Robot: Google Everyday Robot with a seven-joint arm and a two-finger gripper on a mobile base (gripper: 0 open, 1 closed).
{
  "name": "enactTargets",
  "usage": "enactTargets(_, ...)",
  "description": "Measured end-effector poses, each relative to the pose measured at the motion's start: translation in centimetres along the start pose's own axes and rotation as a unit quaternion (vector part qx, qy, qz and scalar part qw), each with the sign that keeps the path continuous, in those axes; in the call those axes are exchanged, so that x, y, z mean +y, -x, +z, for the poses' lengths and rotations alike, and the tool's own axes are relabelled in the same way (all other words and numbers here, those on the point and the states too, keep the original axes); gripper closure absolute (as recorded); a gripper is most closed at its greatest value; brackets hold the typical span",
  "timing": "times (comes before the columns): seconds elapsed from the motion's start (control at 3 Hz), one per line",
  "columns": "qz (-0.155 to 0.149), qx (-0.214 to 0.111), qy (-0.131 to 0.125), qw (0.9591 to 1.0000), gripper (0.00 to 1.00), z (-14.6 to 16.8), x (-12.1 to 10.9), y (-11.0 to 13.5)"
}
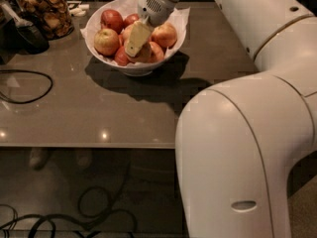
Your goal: Pick apple from white bowl
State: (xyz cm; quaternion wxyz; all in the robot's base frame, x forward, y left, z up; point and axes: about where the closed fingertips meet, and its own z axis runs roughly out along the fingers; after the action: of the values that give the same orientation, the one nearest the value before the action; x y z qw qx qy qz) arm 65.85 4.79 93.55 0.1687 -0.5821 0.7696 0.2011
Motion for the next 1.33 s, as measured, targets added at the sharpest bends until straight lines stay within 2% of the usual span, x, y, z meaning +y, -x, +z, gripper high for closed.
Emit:
enactTargets(0.33,0.006,0.002,-0.04,0.9992,1.0,-2.3,0.5,1.5)
enactTargets(0.67,0.008,-0.003,-0.057,0.9984,1.0,-3.6,0.8,2.5)
enactTargets(1.0,0.011,-0.027,-0.05,0.9983,1.0,-4.8,1.2,3.7)
enactTargets(1.33,-0.011,-0.069,-0.038,0.9969,1.0,-7.5,2.8,7.8)
